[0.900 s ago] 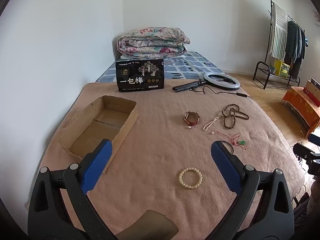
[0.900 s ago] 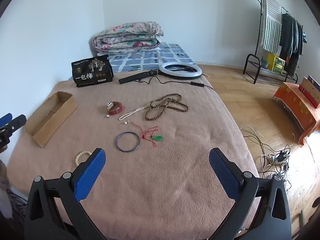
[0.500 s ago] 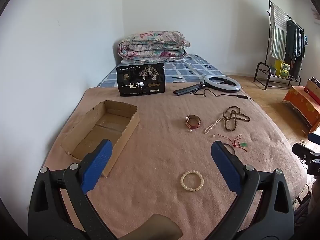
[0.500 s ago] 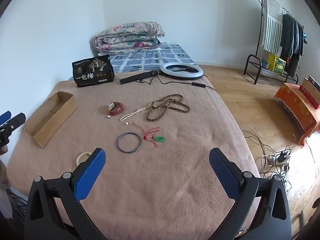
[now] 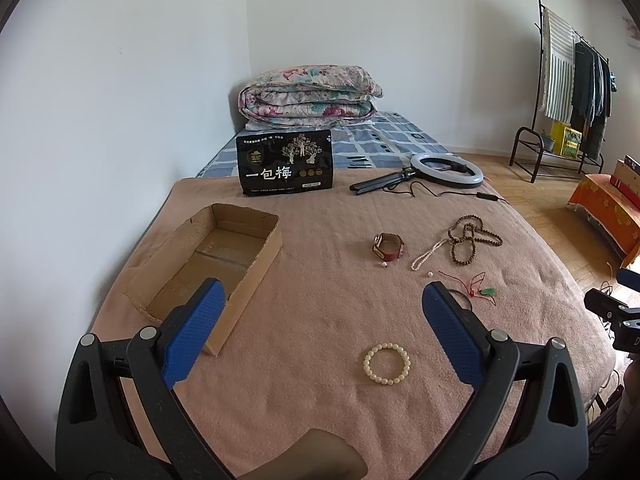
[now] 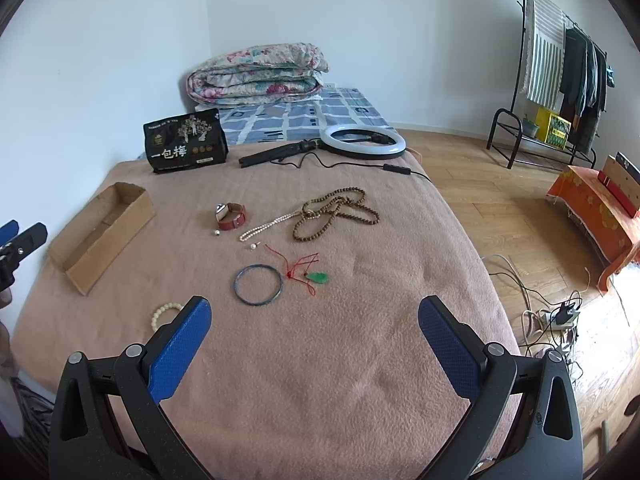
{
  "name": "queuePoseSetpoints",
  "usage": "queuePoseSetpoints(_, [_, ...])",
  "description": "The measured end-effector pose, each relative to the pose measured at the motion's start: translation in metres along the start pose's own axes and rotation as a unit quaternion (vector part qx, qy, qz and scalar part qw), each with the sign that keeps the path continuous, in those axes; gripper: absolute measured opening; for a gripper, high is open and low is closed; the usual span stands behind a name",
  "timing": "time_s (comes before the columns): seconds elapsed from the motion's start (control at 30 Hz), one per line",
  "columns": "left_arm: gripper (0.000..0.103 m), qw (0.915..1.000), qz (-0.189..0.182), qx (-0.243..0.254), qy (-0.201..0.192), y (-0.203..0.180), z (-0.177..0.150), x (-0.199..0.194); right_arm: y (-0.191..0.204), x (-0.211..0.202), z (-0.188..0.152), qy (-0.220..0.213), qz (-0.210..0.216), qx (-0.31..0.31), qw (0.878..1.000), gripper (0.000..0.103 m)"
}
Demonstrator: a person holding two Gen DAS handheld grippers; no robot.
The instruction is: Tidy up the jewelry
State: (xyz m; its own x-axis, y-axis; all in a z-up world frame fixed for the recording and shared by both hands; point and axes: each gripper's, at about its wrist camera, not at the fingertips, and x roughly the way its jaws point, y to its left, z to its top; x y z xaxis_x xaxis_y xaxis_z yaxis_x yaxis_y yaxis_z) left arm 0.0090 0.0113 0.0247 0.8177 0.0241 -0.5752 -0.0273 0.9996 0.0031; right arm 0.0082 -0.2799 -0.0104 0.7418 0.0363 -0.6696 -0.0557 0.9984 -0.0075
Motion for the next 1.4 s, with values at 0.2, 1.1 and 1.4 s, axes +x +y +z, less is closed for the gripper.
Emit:
queuePoseSetpoints(0.2, [0.101,1.0000,-0.001,0.003,-0.003,-0.001,-0.007,-0.002,-0.003,0.001,-0.006,0.000,0.002,0.004,1.000,0.103])
queuePoseSetpoints(1.1, [0.101,1.0000,0.001,0.004,-0.007,-0.001,-0.011,-0.006,-0.002,0.003,-0.009,0.005,0.001,0.001,1.000,0.103])
queuePoseSetpoints(1.4, [0.101,1.0000,0.001,0.003,-0.008,-0.002,-0.012,-0.005,-0.002,0.004,-0.011,0.007,0.001,0.002,1.000,0.103])
